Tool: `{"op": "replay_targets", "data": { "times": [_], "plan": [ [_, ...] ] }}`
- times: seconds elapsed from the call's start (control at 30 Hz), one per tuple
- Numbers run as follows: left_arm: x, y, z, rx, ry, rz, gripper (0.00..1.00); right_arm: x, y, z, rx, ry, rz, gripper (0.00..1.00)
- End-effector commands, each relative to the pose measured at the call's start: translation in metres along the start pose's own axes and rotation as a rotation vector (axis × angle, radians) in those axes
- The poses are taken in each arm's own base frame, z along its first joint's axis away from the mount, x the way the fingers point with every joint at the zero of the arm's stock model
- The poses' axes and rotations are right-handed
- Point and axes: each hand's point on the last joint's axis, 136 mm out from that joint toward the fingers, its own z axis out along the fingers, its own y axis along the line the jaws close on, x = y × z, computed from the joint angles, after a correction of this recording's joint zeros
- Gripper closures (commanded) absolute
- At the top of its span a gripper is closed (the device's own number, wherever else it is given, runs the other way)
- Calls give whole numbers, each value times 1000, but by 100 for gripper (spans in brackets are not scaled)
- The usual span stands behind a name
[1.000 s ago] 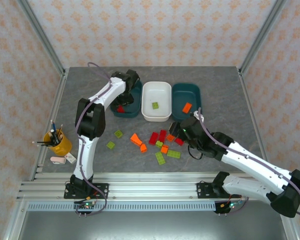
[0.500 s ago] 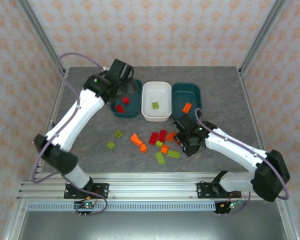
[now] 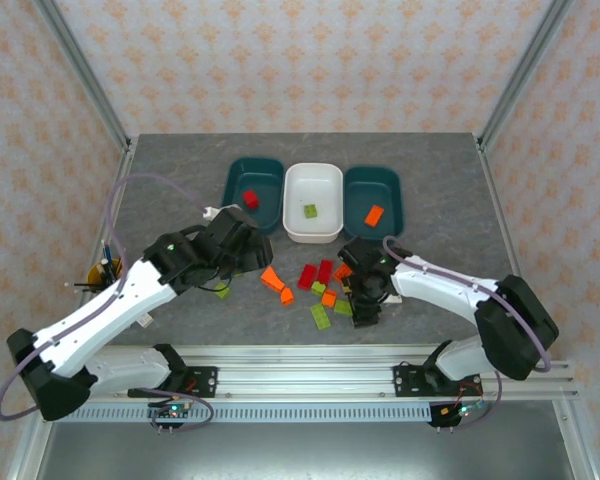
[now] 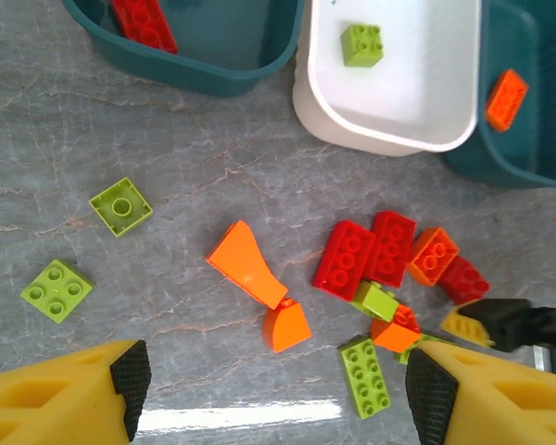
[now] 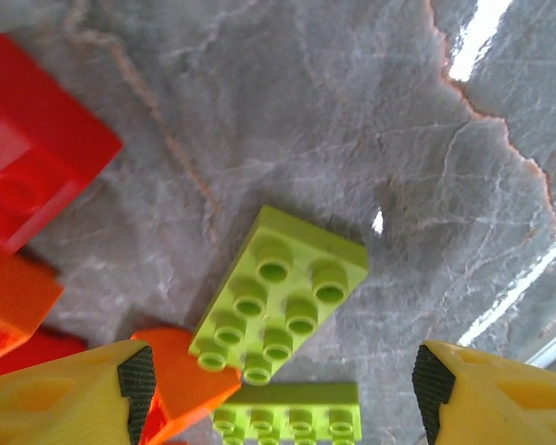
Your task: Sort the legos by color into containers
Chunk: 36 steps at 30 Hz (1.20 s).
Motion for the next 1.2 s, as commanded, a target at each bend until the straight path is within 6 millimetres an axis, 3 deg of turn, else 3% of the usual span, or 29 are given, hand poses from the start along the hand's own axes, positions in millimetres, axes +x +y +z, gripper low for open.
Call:
{"op": "replay_targets", "data": {
  "times": [0.0, 0.17, 0.4, 0.63, 0.77, 1.03, 1.17],
  "plan": [
    [-6, 7, -9, -1, -56, -28, 24, 3, 8, 9, -13, 20, 85, 25],
    [-5, 12, -13, -7, -61, -33, 24, 2, 7, 22, 6, 21, 100, 29],
    [-4, 12, -13, 2, -65, -51, 24, -6, 10, 28, 13, -15, 128, 47],
    [-5, 11, -13, 5, -67, -55, 25, -31, 10, 14, 42, -117, 20, 58],
    [-3, 10, -11, 5, -66, -57, 25, -36, 9, 11, 73, -141, -49, 58],
    [0, 6, -6, 10, -54, -54, 24, -30, 2, 28, 113, -101, -76, 48],
    [0, 5, -6, 15, -52, -52, 24, -29, -1, 40, 127, -77, -65, 55]
  ]
}}
